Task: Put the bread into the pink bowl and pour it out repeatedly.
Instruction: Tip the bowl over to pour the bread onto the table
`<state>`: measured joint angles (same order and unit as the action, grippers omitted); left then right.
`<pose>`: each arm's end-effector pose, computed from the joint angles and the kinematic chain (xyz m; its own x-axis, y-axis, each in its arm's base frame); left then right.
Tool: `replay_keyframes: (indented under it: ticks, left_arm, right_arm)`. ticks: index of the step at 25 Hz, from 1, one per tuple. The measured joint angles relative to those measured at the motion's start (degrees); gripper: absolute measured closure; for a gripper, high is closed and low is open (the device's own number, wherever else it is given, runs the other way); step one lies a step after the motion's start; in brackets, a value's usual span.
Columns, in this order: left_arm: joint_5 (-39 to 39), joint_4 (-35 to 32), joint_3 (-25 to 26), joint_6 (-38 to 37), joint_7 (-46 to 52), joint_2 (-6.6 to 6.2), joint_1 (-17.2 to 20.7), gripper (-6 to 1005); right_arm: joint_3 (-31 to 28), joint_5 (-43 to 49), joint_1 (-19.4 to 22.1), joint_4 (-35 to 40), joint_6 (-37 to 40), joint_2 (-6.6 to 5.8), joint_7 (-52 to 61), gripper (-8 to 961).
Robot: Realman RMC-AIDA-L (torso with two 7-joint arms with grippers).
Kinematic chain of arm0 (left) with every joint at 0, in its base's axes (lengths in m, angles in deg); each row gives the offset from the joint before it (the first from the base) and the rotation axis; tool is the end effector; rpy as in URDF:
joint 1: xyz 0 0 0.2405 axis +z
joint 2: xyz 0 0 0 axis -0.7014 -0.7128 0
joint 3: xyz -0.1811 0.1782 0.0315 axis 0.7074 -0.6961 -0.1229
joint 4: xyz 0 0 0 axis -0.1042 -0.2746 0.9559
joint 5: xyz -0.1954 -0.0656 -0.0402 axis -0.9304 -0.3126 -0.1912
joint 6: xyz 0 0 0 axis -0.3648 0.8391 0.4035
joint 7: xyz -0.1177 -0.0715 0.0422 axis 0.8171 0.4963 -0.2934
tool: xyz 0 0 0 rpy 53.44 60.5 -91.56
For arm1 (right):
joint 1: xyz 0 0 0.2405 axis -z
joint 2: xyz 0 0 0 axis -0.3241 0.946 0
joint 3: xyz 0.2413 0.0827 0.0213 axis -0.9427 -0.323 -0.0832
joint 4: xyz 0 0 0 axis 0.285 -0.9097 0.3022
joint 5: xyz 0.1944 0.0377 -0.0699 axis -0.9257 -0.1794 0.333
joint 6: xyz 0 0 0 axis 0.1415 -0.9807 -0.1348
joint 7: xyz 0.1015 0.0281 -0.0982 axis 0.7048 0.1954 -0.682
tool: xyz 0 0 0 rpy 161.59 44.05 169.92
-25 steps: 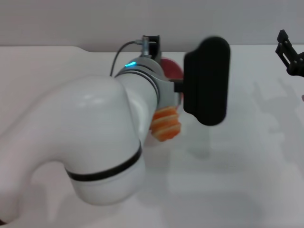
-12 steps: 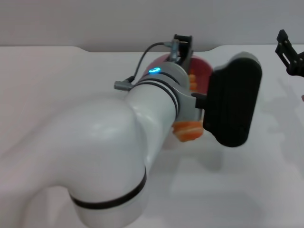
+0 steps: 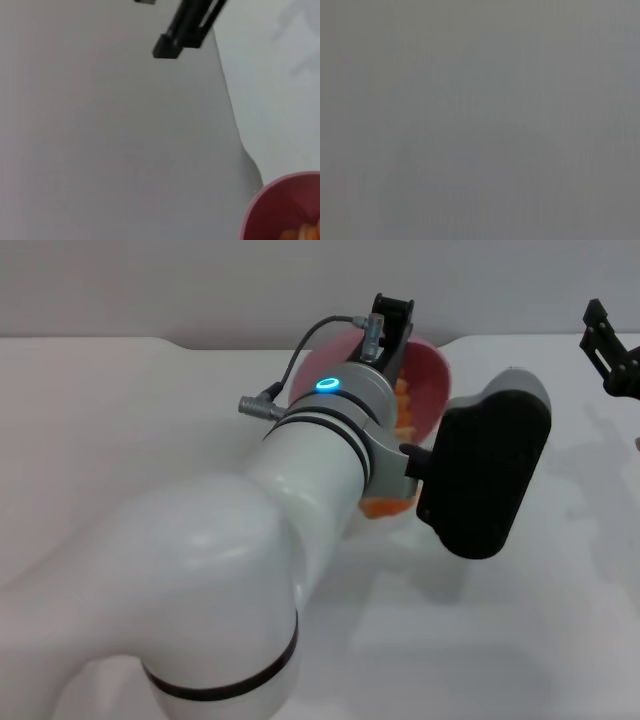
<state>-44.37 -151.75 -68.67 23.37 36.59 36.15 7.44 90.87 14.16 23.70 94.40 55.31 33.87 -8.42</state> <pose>-0.0483 0.3194 -0.1060 0.6243 -0.3693 -0.6884 -0.7811 -0.3075 -0.5435 0.2503 0.3050 0.0114 0.7448 0.0606 -0.6646 -0.6469 -0.1793 -0.7412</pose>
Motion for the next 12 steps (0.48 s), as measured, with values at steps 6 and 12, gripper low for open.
replay_keyframes:
  ticks: [6,12]
  left_arm:
    - [0.57,0.15,-1.36,1.03,-7.77,0.00,0.37,951]
    - [6.30,0.09,-2.17,3.36,-11.41,0.00,0.57,951]
  right_arm:
    - [0.00,0.00,-0.16,0.07,-0.05,0.00,0.00,224]
    - [0.06,0.00,-0.14,-0.01,-0.08,0.00,0.00,223]
